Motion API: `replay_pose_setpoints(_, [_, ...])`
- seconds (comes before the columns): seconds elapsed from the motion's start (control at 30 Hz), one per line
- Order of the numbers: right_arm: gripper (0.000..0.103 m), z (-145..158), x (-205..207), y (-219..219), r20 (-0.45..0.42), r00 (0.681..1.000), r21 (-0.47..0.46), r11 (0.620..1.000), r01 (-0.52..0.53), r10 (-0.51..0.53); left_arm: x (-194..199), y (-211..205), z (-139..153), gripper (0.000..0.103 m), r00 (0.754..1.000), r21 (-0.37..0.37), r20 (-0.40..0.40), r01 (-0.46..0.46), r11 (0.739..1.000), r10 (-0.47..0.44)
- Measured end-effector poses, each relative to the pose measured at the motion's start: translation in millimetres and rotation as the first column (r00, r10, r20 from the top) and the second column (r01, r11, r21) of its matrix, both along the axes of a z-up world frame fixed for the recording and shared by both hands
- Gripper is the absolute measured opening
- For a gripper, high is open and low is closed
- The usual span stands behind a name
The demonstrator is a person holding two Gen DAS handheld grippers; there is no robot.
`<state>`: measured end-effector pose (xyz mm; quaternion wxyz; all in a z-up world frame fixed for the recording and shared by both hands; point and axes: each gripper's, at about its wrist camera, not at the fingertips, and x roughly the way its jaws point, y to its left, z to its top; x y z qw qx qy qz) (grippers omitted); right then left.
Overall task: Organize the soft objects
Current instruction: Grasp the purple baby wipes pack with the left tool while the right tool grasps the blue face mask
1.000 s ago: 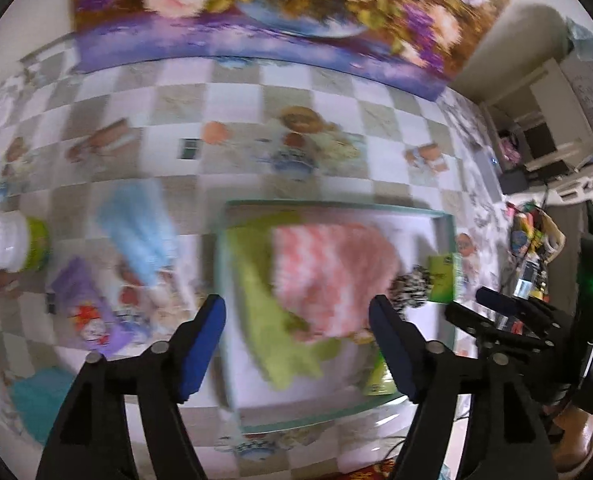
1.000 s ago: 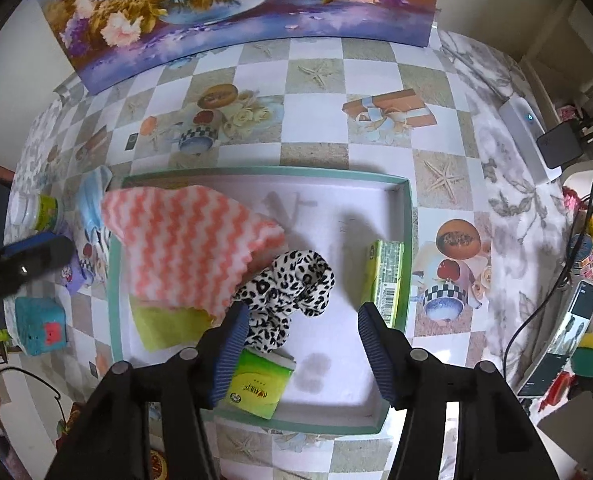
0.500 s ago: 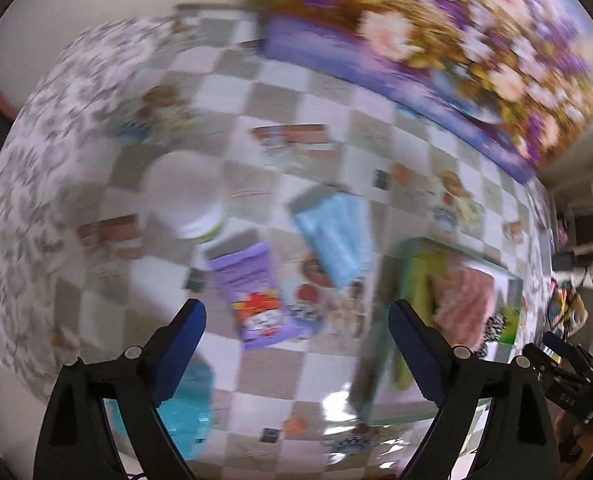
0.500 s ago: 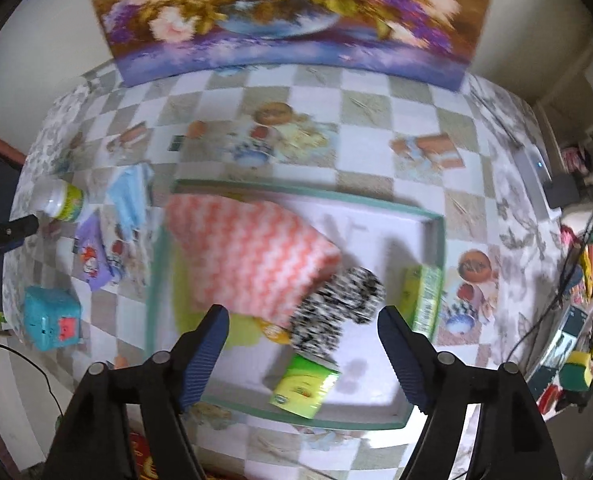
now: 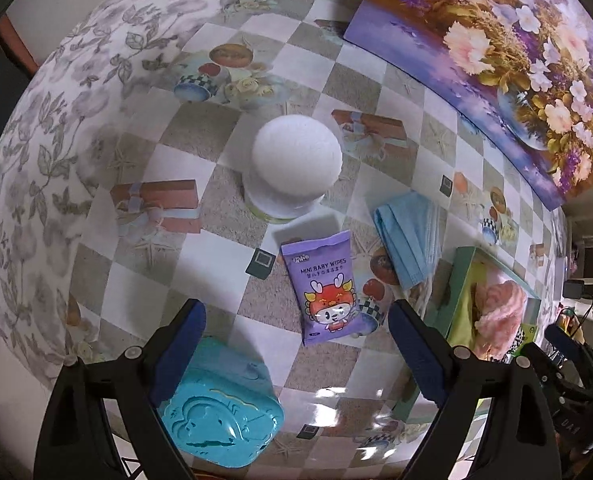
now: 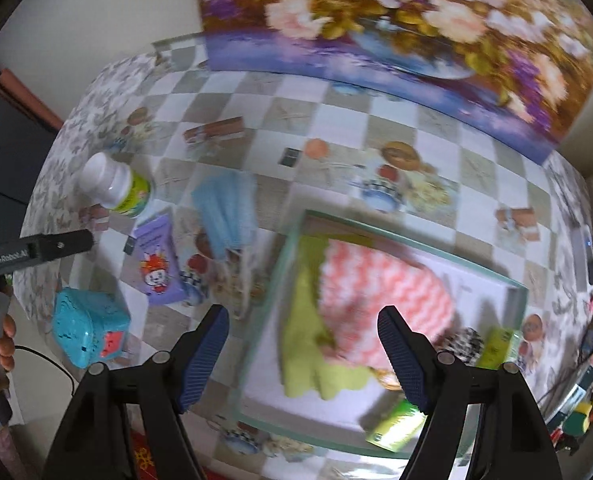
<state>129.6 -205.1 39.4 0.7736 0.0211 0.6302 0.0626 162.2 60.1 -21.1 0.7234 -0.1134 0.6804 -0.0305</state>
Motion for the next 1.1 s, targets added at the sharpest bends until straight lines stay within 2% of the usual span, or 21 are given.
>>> replay_pose_setpoints(0.37, [0.080, -18, 19, 50, -0.021, 0.996, 0.001, 0.996, -0.086, 0.086, 6, -15, -25, 0.093, 0.999, -0.022, -0.043, 0.024, 0.999, -0.025])
replay_pose_setpoints(0.67, [0.080, -43, 39, 60, -0.054, 0.994, -0.003, 0.995, -0.096, 0.096, 17, -31, -60, 0.093, 0.995, -0.026, -0.100, 0.003, 1.000, -0.006])
replay_pose_setpoints(0.9, [0.080, -61, 54, 66, -0.067, 0.992, -0.003, 0.994, -0.111, 0.110, 26, -38, -80, 0.092, 0.993, 0.000, -0.120, 0.007, 1.000, -0.007])
replay_pose_setpoints(1.0, [0.080, -71, 60, 69, -0.069, 0.990, -0.009, 0.992, -0.123, 0.122, 30, -42, -87, 0.079, 0.991, -0.004, -0.131, 0.028, 1.000, -0.028])
replay_pose_setpoints(1.1, [0.080, -78, 64, 69, -0.080, 0.990, 0.004, 0.993, -0.118, 0.118, 31, -42, -95, 0.075, 0.987, -0.023, -0.156, 0.040, 0.999, -0.043])
